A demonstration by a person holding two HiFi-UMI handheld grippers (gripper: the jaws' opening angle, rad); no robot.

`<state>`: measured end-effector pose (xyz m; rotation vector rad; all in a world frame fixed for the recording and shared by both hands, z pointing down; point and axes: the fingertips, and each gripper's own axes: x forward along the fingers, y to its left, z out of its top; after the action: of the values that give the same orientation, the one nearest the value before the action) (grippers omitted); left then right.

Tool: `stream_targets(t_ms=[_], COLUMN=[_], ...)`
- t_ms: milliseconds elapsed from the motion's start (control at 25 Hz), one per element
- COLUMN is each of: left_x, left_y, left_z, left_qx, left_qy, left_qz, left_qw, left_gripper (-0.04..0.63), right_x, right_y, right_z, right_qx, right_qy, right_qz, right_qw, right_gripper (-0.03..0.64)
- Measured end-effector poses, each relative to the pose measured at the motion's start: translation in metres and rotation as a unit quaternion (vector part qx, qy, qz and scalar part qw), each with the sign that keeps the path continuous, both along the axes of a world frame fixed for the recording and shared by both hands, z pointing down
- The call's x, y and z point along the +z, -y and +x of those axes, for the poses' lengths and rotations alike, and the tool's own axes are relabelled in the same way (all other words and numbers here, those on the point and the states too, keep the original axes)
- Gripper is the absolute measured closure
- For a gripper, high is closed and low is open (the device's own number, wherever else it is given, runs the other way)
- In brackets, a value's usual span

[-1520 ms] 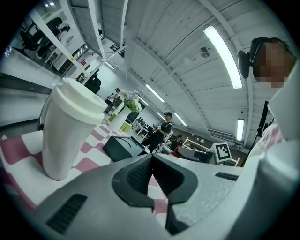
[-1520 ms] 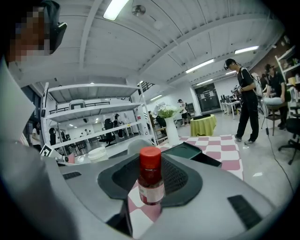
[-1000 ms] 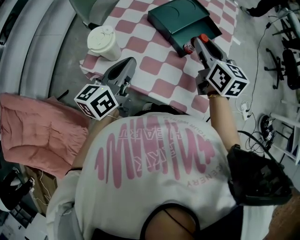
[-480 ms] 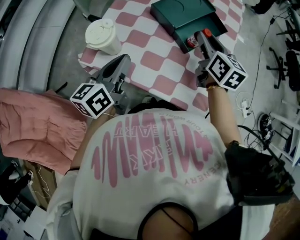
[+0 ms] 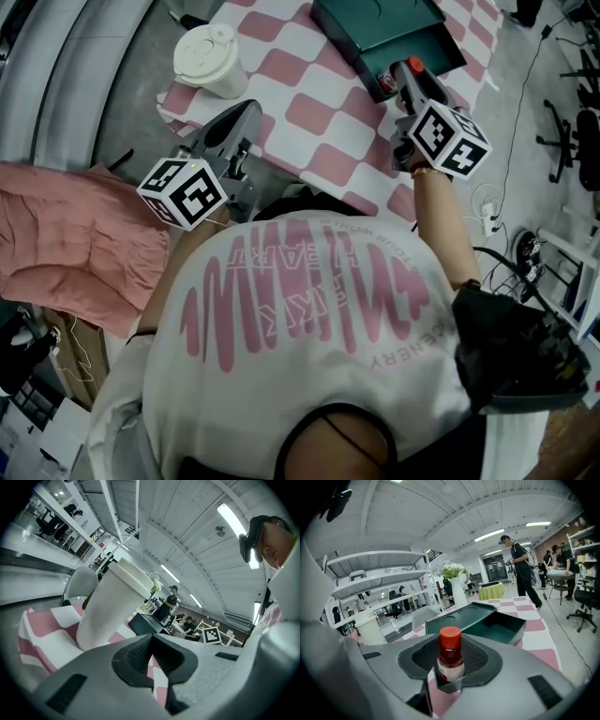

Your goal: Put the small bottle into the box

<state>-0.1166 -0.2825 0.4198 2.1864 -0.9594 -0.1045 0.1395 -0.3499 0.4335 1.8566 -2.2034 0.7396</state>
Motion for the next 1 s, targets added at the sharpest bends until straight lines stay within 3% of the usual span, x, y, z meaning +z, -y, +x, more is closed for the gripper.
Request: stream_targets(t_ms=[1000], left_x=[-0.01], left_y=[-0.008], left_z=[0.007], left_qx=[0.01], left_qy=[0.004], left_qz=[0.009], left_qw=[0.9999], left_gripper=[0.588], right_x=[0.017], right_y=[-0.019], right_z=[-0.004], right_qx=[-0.008], right_qy=[-0.017], right_qz=[-0.021], right_qw=[1.0], right_gripper=[0.479])
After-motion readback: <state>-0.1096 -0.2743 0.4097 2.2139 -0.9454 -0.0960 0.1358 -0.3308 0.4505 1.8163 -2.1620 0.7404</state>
